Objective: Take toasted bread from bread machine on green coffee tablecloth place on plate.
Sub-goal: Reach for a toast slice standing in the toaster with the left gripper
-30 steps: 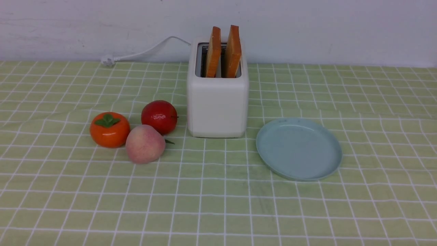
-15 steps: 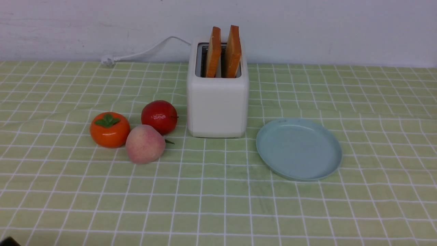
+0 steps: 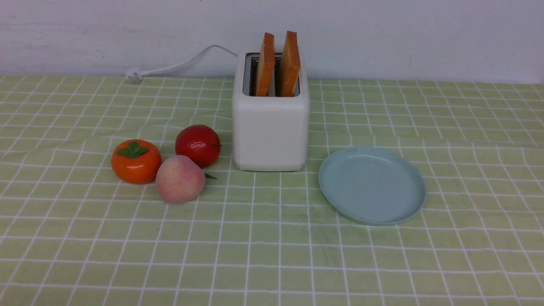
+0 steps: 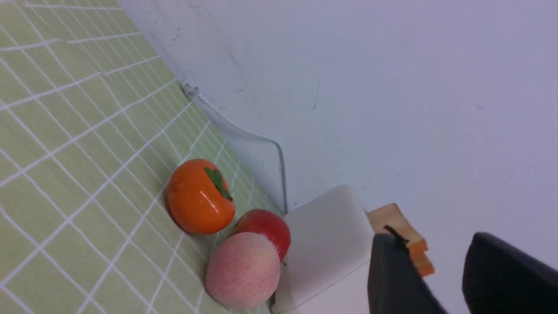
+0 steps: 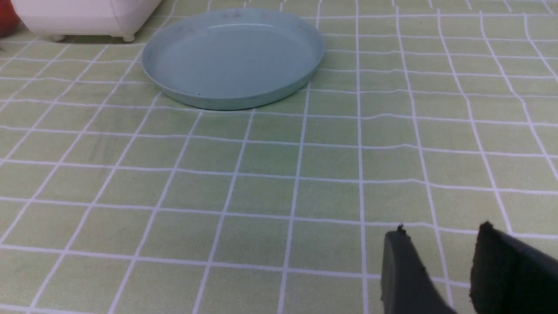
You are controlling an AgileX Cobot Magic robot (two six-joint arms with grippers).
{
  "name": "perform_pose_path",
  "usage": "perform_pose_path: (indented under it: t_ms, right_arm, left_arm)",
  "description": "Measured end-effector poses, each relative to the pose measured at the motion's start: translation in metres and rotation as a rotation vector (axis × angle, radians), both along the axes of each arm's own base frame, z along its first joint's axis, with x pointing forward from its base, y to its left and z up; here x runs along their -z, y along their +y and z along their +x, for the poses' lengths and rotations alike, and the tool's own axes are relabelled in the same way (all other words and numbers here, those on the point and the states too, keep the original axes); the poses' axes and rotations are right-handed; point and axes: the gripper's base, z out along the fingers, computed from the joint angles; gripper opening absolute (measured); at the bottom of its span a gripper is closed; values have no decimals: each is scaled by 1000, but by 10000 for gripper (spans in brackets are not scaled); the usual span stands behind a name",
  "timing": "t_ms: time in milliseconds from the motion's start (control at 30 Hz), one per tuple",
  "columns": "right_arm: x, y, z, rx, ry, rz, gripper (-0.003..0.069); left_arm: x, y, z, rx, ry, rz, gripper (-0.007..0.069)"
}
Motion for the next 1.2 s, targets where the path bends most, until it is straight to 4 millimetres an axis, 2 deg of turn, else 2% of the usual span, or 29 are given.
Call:
perform_pose_path:
  t_ms: [67, 133, 233, 267, 333, 367, 467, 500, 533, 600, 700, 767, 900, 967, 1000, 1067, 1100, 1133, 1167, 1200]
  right_arm:
    - [0, 0, 0, 0, 0, -1, 240]
    - [0, 0, 0, 1, -1, -9, 240]
    - [-1, -1, 1, 6, -22, -20, 240]
    - [-2, -1, 1, 11, -37, -12, 240]
    - [-3, -1, 2, 19, -59, 19, 240]
    - [-6, -1, 3, 31, -90, 91, 240]
    - [-13, -1, 4, 55, -152, 209, 240]
    - [-17, -1, 5, 70, -189, 291, 240]
    - [-18, -1, 5, 75, -201, 308, 240]
    - [-22, -2, 5, 94, -242, 405, 240]
    - [-26, -2, 5, 115, -257, 574, 234]
    - [-33, 1, 4, 92, -234, 629, 213]
    - [-63, 11, -2, -27, -178, 547, 125]
    - [-90, 20, -2, -135, -106, 404, 51]
    - [-93, 20, -2, -138, -111, 395, 46]
    - [-118, 27, 2, -245, -40, 265, -1]
    - [-121, 27, 2, -247, -43, 258, -3]
    - [-132, 30, 5, -290, -15, 213, -7]
    - [-133, 30, 5, -295, -18, 207, -7]
    - [-139, 32, 8, -319, 3, 180, -7]
  left_arm:
    - [0, 0, 0, -1, -3, -10, 224]
    - [-8, -4, -1, 37, 11, 16, 150]
    - [-30, -12, 2, 120, 86, 142, 6]
    - [-42, -17, 4, 169, 134, 228, -13]
    - [-49, -20, 8, 214, 196, 289, -13]
    - [-62, -24, 14, 262, 246, 368, -13]
    - [-76, -28, 29, 329, 325, 463, -13]
    - [-83, -29, 42, 354, 363, 500, -13]
    - [-85, -29, 44, 356, 360, 505, -13]
    - [-91, -30, 61, 383, 383, 520, -13]
    - [-92, -33, 79, 426, 404, 559, -13]
    - [-92, -36, 86, 455, 393, 579, -13]
    - [-100, -50, 108, 514, 318, 614, -13]
    - [-112, -64, 127, 529, 245, 685, -13]
    - [-111, -66, 129, 531, 245, 690, -13]
    - [-117, -89, 150, 544, 211, 764, -13]
    - [-119, -90, 152, 532, 205, 772, -13]
    - [-118, -103, 164, 531, 217, 800, -13]
    - [-120, -105, 166, 529, 207, 822, -13]
    - [-120, -117, 178, 536, 204, 888, -13]
